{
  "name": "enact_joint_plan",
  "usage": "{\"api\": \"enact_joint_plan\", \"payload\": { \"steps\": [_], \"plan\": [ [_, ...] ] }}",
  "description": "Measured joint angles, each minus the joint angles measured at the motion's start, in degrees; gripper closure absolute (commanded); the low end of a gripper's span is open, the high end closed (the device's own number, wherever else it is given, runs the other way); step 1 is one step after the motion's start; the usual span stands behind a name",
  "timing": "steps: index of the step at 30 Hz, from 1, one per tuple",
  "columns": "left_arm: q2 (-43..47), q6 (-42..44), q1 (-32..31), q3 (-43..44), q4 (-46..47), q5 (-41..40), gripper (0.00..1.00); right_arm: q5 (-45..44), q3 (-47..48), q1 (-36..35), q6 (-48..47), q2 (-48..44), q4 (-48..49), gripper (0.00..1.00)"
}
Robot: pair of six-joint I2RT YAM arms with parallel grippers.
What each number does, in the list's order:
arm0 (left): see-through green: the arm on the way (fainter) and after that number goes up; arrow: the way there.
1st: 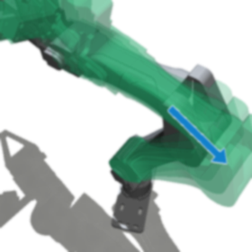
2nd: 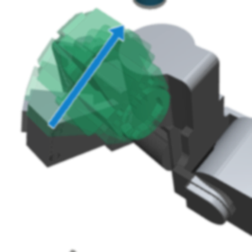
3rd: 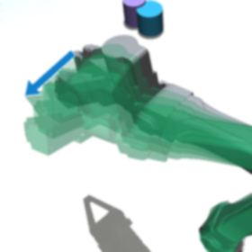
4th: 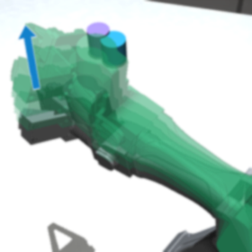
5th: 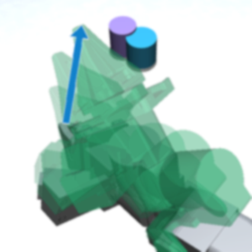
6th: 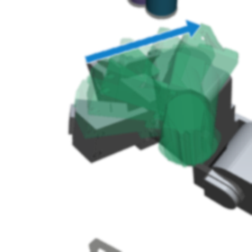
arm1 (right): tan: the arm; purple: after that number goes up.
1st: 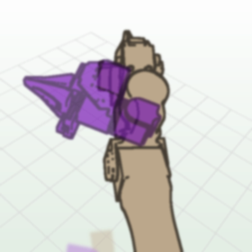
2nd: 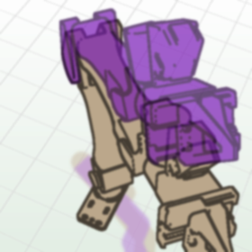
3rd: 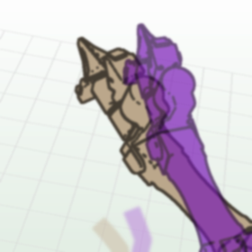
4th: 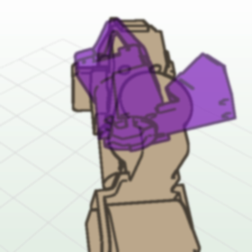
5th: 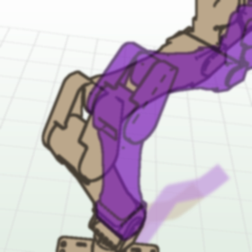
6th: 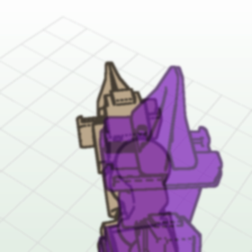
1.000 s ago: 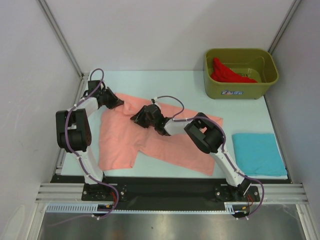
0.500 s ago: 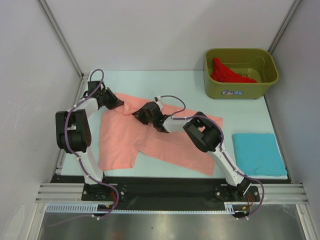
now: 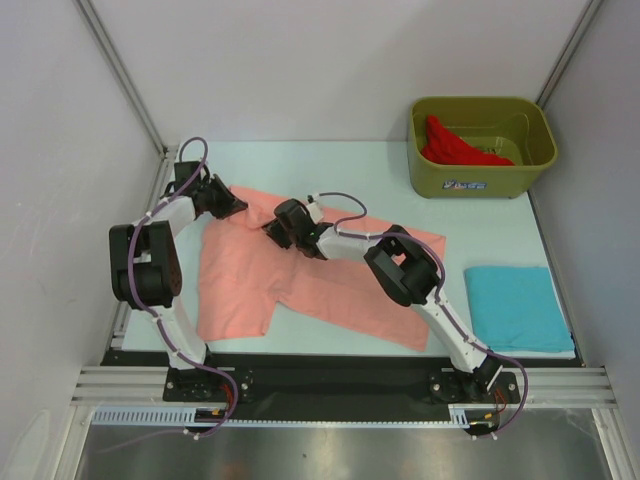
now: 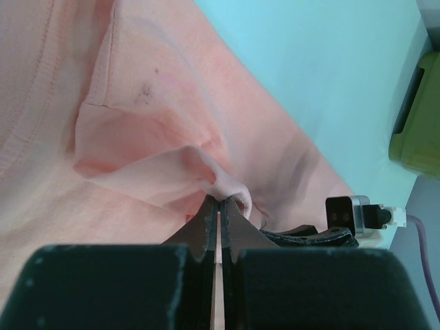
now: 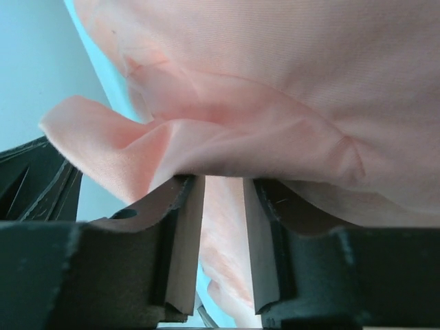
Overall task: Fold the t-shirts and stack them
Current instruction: Fold the tshirt
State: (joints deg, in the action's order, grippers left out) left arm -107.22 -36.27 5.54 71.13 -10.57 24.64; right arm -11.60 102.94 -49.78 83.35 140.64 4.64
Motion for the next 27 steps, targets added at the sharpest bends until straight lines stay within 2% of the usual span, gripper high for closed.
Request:
{"api": "enact_joint_plan", "payload": {
  "steps": [7, 8, 9, 16, 21, 27],
  "plan": [
    [1.9, 1.8, 0.0, -0.7, -1.2, -0.3, 1.0, -0.3, 3.3, 0.0, 1.2, 0.4, -7.3, 0.78],
    [2.4, 1.9, 0.0, -1.0, -1.2, -0.3, 1.0, -0.4, 3.3, 0.0, 1.6, 0.4, -7.7, 0.8],
    [2.9, 2.1, 0.0, -1.2, -1.5, -0.4, 1.0, -0.4, 3.3, 0.1, 1.7, 0.4, -7.8, 0.86],
    [4.2, 3.1, 0.0, -2.6, -1.9, -0.5, 1.0, 0.3, 3.1, 0.5, 0.0, 0.6, -7.5, 1.0],
    [4.2, 4.1, 0.0, -2.9, -3.3, -1.6, 0.99, 2.1, 1.0, 0.9, -4.4, -0.7, -5.9, 1.0],
    [4.3, 6.7, 0.0, -3.0, -6.4, -4.1, 1.0, 7.6, -5.7, 2.0, -9.9, -6.7, -9.5, 1.0]
  ]
}}
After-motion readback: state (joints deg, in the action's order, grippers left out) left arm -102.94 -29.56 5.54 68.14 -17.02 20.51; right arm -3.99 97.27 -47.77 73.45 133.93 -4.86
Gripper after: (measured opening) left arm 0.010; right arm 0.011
